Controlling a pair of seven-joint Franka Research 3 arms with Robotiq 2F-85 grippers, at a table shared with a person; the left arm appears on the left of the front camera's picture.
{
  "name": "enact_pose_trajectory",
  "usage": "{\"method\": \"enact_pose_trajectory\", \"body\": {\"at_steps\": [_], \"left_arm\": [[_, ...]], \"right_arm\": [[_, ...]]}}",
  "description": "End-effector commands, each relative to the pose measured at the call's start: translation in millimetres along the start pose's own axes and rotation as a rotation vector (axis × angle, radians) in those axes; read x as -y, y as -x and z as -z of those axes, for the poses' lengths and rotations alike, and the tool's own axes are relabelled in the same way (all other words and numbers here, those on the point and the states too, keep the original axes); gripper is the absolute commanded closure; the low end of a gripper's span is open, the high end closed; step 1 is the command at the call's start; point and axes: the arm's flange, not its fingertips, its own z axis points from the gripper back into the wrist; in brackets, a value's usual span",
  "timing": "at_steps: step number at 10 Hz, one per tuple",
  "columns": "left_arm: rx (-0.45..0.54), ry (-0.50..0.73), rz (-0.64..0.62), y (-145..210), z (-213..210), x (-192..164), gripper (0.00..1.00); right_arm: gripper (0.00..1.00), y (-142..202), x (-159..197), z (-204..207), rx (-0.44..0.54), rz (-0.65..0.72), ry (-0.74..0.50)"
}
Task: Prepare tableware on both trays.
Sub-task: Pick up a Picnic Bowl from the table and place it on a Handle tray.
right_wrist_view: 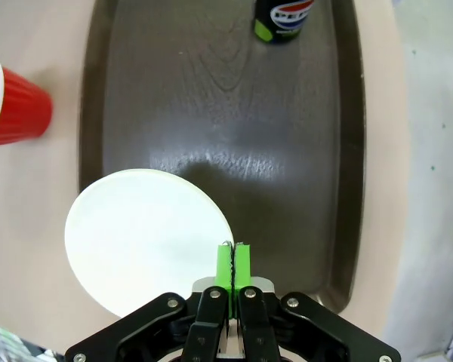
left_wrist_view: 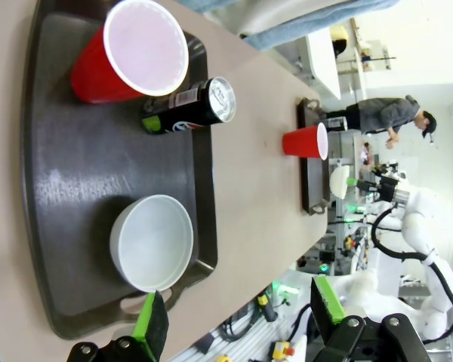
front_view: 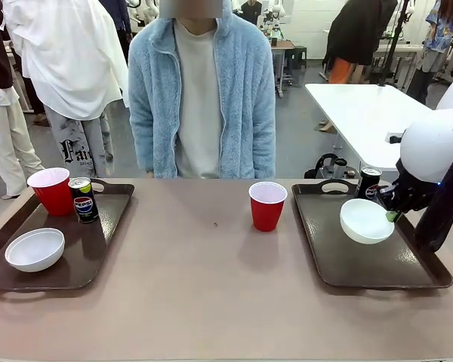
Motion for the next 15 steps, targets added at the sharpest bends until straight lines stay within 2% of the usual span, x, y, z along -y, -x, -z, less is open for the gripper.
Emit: {"method": "enact_pose_trajectory", "body": {"at_steps": [1,4,6,7,8,9,10,11,13,15], "left_arm": [[0.013,0.021,-0.008,1,-1,3,0.00],[0.013,0.021,-0.008,1,-1,3,0.00],[0.013,0.021,-0.008,1,-1,3,0.00],[0.013,0.021,-0.008,1,-1,3,0.00],[0.013,0.021,-0.008,1,-1,3,0.00],[0.013,0.021,-0.008,1,-1,3,0.00],[0.013,0.021,-0.008,1,-1,3,0.00],[0.013,0.021,-0.008,1,-1,3,0.00],[0.013,0.021,-0.008,1,-1,3,0.00],[0.013,0.021,-0.008,1,-1,3,0.00]], "right_arm": [[0.99,-6,10,30,-0.002,0.023,0.037],[0.99,-8,12,58,-0.100,0.016,0.086],[0.99,-4,7,58,-0.162,-0.009,0.099],[0.43,-3,4,51,-0.171,-0.023,0.096],[0.39,-2,-1,42,-0.180,-0.034,0.090],[0.00,-1,-8,29,-0.181,-0.053,0.084],[0.00,1,-15,10,-0.186,-0.061,0.082],[0.25,2,-21,-6,-0.229,-0.037,0.116],[0.00,7,-35,-36,-0.272,-0.053,0.126],[0.00,15,-48,-63,-0.284,-0.086,0.117]]}}
